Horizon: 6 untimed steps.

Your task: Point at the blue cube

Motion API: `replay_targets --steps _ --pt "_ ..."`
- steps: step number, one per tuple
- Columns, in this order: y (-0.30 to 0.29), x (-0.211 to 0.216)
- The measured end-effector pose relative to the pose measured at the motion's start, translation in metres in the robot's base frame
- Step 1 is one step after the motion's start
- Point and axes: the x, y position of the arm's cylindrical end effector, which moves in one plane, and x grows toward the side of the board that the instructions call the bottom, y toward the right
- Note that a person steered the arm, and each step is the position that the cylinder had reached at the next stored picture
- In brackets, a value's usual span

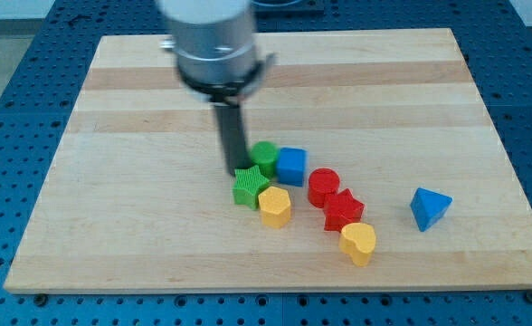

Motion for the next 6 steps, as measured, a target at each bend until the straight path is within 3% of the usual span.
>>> replay_targets --steps 2,3,4,5,6 --pt "0.136 0.038" --pt "0.168 0.044" --pt "0.16 0.041" --pt "0.157 0.012" --pt "0.156 -0.054"
